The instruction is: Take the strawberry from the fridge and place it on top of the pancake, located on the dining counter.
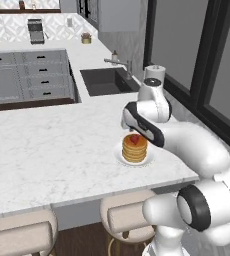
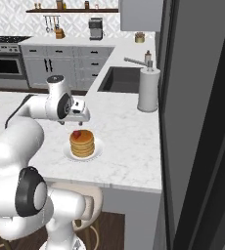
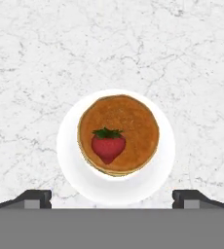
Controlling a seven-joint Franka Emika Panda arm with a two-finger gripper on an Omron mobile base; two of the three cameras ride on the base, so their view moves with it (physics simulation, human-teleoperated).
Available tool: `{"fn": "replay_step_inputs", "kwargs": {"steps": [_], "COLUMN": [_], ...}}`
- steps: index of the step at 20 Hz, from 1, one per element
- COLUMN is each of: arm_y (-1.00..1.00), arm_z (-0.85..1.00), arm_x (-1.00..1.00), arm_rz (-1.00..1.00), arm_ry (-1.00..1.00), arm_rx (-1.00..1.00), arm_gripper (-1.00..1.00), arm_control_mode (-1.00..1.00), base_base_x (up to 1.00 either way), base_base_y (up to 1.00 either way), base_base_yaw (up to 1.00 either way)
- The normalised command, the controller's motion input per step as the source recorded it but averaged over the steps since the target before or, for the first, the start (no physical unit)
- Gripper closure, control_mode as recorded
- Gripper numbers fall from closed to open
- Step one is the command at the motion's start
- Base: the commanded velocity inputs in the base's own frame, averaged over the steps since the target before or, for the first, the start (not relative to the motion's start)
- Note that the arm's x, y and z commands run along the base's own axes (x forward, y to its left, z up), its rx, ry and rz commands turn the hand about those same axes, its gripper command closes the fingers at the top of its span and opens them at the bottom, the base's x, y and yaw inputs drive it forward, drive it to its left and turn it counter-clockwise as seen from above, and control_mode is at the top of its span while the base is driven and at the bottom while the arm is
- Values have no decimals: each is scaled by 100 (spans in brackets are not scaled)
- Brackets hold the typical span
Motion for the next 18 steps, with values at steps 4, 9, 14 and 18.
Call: {"fn": "replay_step_inputs", "kwargs": {"steps": [4, 9, 14, 18], "arm_y": [0, 0, 0, 0], "arm_z": [11, 0, 0, 0], "arm_x": [-76, -70, -52, -23], "arm_rz": [0, 0, 0, 0], "arm_ry": [-4, -3, -2, -1], "arm_rx": [0, 0, 0, 0], "arm_gripper": [-100, -100, -100, -100], "arm_control_mode": [-100, -100, -100, -100], "base_base_x": [0, 0, 0, 0], "base_base_y": [0, 0, 0, 0], "base_base_yaw": [0, 0, 0, 0]}}
